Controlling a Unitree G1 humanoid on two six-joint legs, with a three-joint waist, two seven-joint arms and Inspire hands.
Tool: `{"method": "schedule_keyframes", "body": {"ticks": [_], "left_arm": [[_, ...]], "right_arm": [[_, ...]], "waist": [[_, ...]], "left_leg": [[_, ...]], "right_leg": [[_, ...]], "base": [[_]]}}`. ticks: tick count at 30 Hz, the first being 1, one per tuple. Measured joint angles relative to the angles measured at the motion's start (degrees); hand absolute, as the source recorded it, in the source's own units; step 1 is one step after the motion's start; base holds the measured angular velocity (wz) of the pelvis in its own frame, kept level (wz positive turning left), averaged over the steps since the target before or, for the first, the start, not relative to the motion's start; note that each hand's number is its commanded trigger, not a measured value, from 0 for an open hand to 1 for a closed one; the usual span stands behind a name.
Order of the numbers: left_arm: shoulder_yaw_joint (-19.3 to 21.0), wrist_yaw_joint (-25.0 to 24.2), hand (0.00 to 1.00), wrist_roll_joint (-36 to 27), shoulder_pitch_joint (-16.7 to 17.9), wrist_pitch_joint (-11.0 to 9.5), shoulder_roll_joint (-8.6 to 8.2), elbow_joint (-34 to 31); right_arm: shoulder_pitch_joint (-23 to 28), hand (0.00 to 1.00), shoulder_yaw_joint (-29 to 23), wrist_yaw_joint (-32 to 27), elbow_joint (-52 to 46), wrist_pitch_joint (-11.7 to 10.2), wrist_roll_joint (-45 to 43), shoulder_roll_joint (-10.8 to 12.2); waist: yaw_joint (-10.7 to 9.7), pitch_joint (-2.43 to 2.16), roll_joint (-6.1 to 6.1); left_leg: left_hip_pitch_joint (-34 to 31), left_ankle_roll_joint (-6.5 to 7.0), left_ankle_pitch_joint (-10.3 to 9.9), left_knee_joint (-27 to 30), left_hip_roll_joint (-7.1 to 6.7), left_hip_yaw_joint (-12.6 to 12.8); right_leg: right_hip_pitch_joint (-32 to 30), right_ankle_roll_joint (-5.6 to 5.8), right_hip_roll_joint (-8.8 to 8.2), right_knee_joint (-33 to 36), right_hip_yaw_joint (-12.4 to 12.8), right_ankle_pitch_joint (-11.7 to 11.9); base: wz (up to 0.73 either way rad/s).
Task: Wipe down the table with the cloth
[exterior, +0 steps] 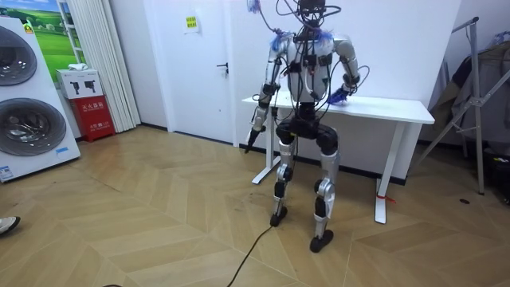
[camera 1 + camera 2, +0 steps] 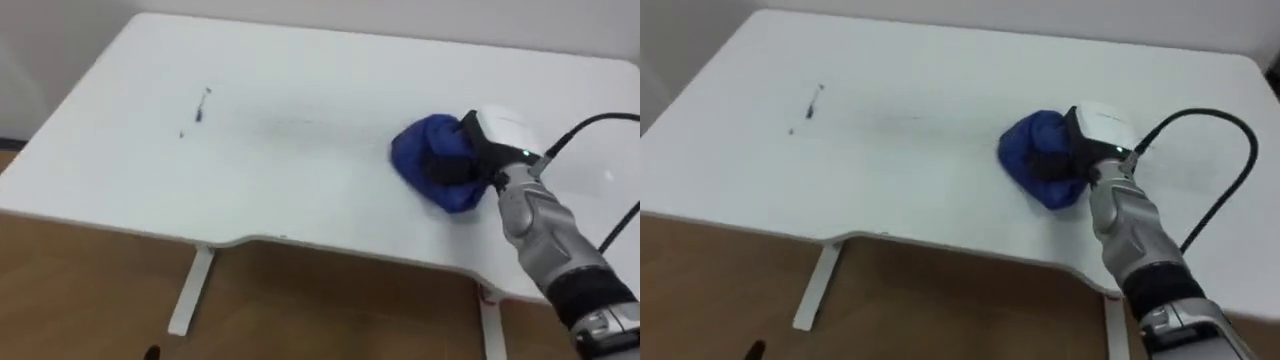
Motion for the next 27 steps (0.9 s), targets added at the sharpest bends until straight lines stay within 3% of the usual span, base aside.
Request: {"method": "schedule_keyframes", "body": {"ticks": [1,4,8,10,14,17,19,20,24,27], "left_arm": [[-0.09,-0.09,0.00,-0.74,1.28,0.52,0.64,-0.01],[2.09,-0.58,0.00,-0.74,3.21,0.98,1.07,0.00],[5.22,-1.39,0.00,-0.88,4.02,0.84,2.15,0.21],[6.11,-2.02,0.00,-0.82,3.65,-0.33,2.61,0.41],[5.90,-3.04,0.00,-1.00,1.83,-0.46,2.61,0.24],[4.56,-2.92,0.00,-1.13,0.30,-0.30,2.47,-0.51],[2.31,-2.95,0.00,-1.31,-2.02,-0.29,2.25,-0.23],[1.86,-2.95,0.00,-1.31,-2.55,-0.32,1.97,-0.01],[-0.97,-4.34,0.00,-1.57,-4.84,-0.77,1.31,0.07],[-1.73,-4.63,0.00,-3.84,-4.56,-0.54,1.41,0.09]], "right_arm": [[0.45,1.00,-1.26,-0.63,1.77,-0.90,0.16,-0.43],[3.66,1.00,-7.07,-2.26,9.79,-2.40,1.68,-3.14],[8.29,1.00,-13.49,-5.27,13.44,-4.90,7.80,-5.23],[9.88,1.00,-15.15,-5.06,14.67,-4.91,10.26,-6.54],[8.18,1.00,-14.50,-4.75,15.27,-3.80,11.17,-7.57],[4.23,1.00,-9.63,-5.32,15.35,-0.32,11.56,-7.80],[-1.23,1.00,-4.77,-5.16,15.86,2.09,11.14,-7.81],[-2.56,1.00,-3.52,-5.15,16.03,2.27,11.01,-7.49],[-9.45,1.00,3.43,-4.12,16.44,2.46,9.14,-5.86],[-12.88,1.00,3.35,-4.04,18.53,1.89,9.14,-6.02]], "waist": [[-0.20,-0.05,-0.58],[-1.07,-0.05,-1.24],[-1.85,-0.03,-1.14],[-2.68,-0.17,-1.16],[-2.88,-0.10,-0.83],[-1.78,-0.06,-0.44],[-0.57,0.14,-0.20],[-0.39,0.18,-0.08],[3.56,0.46,-0.07],[5.73,0.54,-0.25]], "left_leg": [[-0.01,0.00,0.00,-0.01,-0.46,-2.14],[0.06,0.02,0.01,-0.38,-1.38,-6.71],[1.42,-0.06,0.04,-1.34,-1.43,-10.25],[2.54,-0.30,0.17,-2.28,-1.60,-9.63],[1.61,-0.35,0.14,-2.10,-1.64,-8.95],[0.00,-0.36,0.15,-1.42,-1.53,-7.73],[-2.83,-0.56,0.20,0.07,-1.36,-7.50],[-3.43,-0.68,0.29,0.15,-1.33,-7.50],[-7.01,-1.52,1.47,0.00,-0.28,-8.05],[-8.37,-1.77,2.56,-0.33,-0.27,-9.19]], "right_leg": [[1.20,2.29,-0.25,-0.32,-1.48,0.82],[3.65,4.59,-0.64,-0.76,-5.40,1.44],[5.09,4.70,-0.64,-0.09,-9.03,1.42],[7.36,4.76,-0.38,-2.32,-9.38,1.41],[7.72,5.47,-0.07,-5.28,-10.48,1.82],[6.16,5.91,-0.07,-6.00,-10.55,2.07],[3.87,6.10,0.00,-6.00,-11.41,2.18],[3.36,6.14,0.03,-5.98,-11.42,2.21],[-0.71,5.16,1.33,-6.04,-11.46,3.52],[-1.80,5.01,1.52,-6.04,-12.20,3.60]], "base": [[0.87],[0.86],[0.20],[0.12],[-0.12],[-0.29],[-0.34],[-0.23],[-0.02],[0.23]]}}
